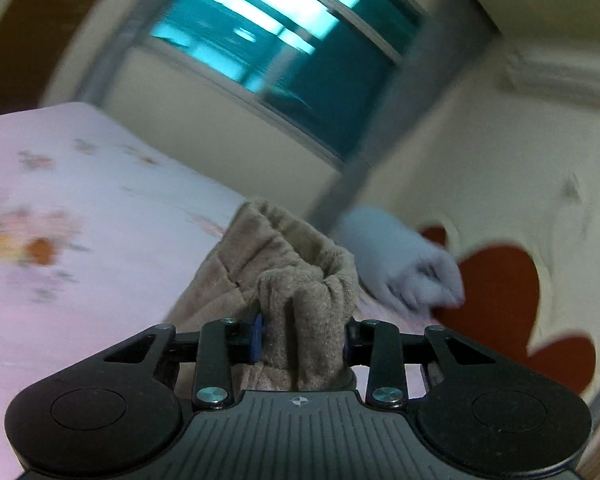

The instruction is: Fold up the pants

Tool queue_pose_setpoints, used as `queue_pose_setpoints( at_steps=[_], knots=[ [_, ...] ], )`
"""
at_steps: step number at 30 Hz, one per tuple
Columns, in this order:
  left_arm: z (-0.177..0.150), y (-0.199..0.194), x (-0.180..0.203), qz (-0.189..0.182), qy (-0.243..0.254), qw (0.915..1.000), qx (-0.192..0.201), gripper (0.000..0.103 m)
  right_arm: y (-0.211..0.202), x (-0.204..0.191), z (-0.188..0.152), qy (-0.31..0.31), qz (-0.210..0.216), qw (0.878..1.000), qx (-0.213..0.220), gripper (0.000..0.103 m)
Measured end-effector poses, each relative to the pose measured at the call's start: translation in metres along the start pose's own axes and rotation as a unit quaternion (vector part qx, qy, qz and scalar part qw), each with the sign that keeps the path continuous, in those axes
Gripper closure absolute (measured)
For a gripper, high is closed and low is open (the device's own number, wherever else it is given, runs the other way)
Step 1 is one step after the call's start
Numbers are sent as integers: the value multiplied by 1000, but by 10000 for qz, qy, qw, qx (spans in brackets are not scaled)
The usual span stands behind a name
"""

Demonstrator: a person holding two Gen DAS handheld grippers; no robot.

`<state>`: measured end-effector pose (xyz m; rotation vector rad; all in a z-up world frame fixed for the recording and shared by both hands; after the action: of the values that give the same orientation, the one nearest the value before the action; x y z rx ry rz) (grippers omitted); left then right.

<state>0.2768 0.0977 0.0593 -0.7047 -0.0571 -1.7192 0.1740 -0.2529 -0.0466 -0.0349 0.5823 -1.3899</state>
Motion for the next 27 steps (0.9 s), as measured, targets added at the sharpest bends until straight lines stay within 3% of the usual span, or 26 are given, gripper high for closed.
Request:
queue_pose_setpoints(
  at_steps=[4, 8, 10, 11, 12, 13, 14, 15, 17, 19, 22, 24, 27],
  knots=[
    [-56, 64, 69, -260, 368, 9956, -827, 68, -19, 59, 16, 614, -197, 9978, 147, 6],
    [-153, 125, 140, -391, 872, 9816, -1654, 68, -38, 99, 20, 905, -366, 9947, 319, 6],
    [-192, 136, 160, -395, 1056, 9756, -1884, 68, -48, 122, 21, 1106, -517, 9918, 382, 6],
    [-203, 132, 167, -334, 1143, 9764, -1804, 64, -53, 133, 22, 1218, -532, 9903, 401, 6],
    [-205, 124, 168, -279, 1097, 9803, -1619, 59, -53, 142, 23, 1312, -475, 9894, 393, 6],
    [-204, 116, 168, -350, 985, 9823, -1552, 36, -56, 151, 24, 1411, -377, 9885, 382, 6],
    [-199, 107, 168, -479, 894, 9827, -1550, 5, -56, 158, 24, 1499, -265, 9876, 382, 6],
    [-190, 97, 165, -498, 899, 9842, -1445, 1, -56, 161, 24, 1625, -167, 9858, 401, 6],
    [-168, 75, 153, -404, 1063, 9871, -1123, 1, -55, 166, 21, 2062, 258, 9773, 400, 6],
    [-145, 55, 128, -251, 935, 9901, -1019, 1, -48, 160, 19, 2439, 943, 9646, 335, 6],
    [-114, 30, 76, 317, 1136, 9903, -734, 1, -26, 142, 9, 3096, 1945, 9307, -14, 10],
    [-106, 7, 41, 824, 1386, 9853, -559, 1, -15, 134, 1, 3419, 2092, 9159, -220, 13],
    [-101, -15, -1, 1459, 1559, 9754, -544, 1, -3, 122, -7, 3517, 2046, 9120, -520, 25]
  ],
)
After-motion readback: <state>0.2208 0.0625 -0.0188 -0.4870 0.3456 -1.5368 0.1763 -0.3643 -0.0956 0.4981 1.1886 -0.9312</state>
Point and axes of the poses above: each gripper's, at about its wrist camera, not at the fingertips, and y roughly the way its jaws point, x to its right, z to its top, the point moved 3 cm from there along y, roughly the way its jaws point, and after that the axes turned 10 degrees about z, right-handed, at the moved point
